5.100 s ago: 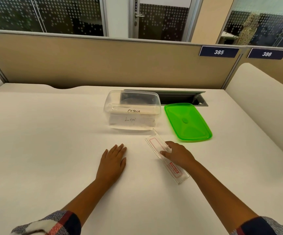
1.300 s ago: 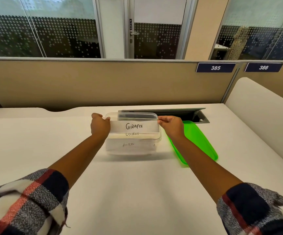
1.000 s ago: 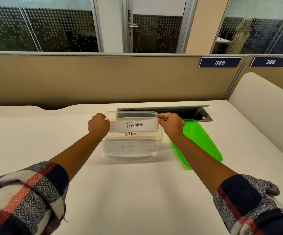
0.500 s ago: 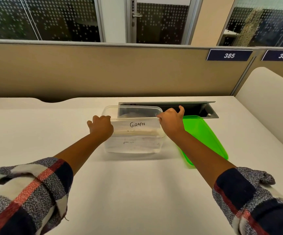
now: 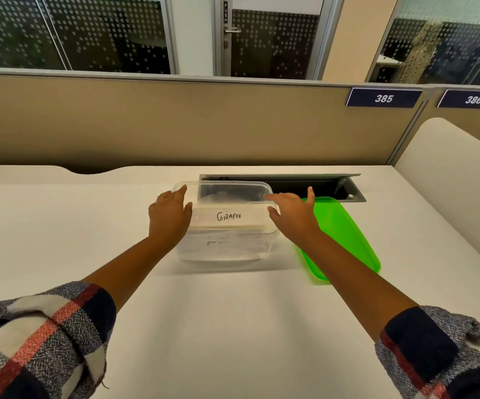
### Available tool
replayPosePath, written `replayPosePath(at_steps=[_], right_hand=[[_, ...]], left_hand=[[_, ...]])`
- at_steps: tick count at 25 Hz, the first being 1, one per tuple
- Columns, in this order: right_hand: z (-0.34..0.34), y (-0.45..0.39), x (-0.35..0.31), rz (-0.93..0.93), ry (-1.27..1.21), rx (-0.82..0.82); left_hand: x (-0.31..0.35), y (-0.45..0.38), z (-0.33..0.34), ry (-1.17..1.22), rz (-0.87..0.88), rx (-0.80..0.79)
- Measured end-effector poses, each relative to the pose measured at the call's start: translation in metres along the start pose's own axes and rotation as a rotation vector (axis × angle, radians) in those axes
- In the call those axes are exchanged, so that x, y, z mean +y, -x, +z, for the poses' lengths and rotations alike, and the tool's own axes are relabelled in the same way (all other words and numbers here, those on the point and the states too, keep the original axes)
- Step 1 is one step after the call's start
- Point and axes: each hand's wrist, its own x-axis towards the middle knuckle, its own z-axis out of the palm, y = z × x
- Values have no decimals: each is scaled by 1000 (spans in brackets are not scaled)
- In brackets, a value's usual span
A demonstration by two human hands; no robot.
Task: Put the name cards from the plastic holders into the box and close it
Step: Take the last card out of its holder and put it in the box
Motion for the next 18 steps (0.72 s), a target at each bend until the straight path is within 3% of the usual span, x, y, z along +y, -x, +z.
replayPosePath(at_steps=[4,8,11,18], right_hand=[[-2,31,10,9,-95,104],[1,65,20,84,-125,108],[11,92,31,139,-56,46],[36,124,54,266,99,-190]], left_hand=[[4,18,-5,66,111,123],[11,59,-4,35,283,170],[8,91,9,-130,423,69],[7,92,17,-252,396,-64]])
